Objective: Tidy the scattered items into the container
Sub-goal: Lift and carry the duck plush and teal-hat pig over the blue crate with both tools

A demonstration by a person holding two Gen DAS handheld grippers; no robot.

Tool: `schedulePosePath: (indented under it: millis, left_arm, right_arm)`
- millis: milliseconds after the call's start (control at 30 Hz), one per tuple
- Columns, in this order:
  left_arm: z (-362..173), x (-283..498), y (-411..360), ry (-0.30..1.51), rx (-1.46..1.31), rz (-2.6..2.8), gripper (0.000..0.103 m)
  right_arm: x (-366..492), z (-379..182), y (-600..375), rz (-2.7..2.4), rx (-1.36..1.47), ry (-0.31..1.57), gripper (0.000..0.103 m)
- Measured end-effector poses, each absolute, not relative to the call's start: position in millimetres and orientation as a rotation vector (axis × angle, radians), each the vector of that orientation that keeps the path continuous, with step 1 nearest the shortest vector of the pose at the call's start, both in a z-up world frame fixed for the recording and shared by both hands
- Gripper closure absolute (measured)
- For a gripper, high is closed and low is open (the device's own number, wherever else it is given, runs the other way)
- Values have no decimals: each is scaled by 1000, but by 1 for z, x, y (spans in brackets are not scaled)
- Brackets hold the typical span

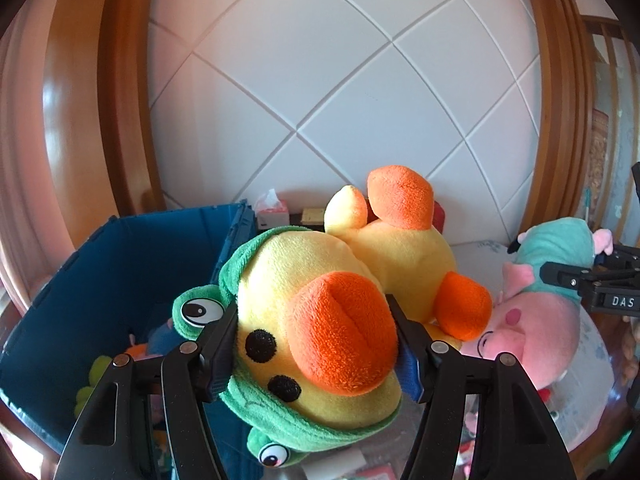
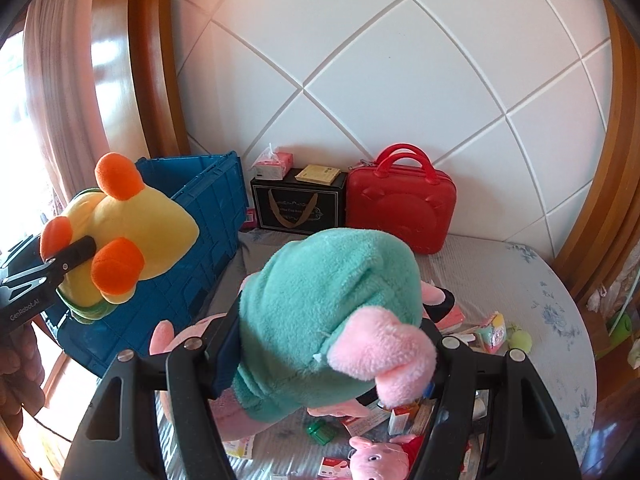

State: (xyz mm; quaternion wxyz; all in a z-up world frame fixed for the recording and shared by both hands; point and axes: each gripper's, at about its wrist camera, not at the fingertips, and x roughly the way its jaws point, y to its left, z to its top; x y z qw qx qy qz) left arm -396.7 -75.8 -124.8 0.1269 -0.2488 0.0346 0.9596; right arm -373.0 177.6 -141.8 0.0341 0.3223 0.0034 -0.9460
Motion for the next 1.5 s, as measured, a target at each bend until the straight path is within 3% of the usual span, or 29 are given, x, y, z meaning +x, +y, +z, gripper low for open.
schedulePosePath:
  millis: [700,1500]
  left_arm:
    - [-102,-439,-235,30,-663,2929,36]
    - [-95,-536,-349,11,-675,2993,35]
  right_arm:
    - [-451,-100,-4,-2767,807,152,36]
    - [-568,-118,-145,-2617,915,307,36]
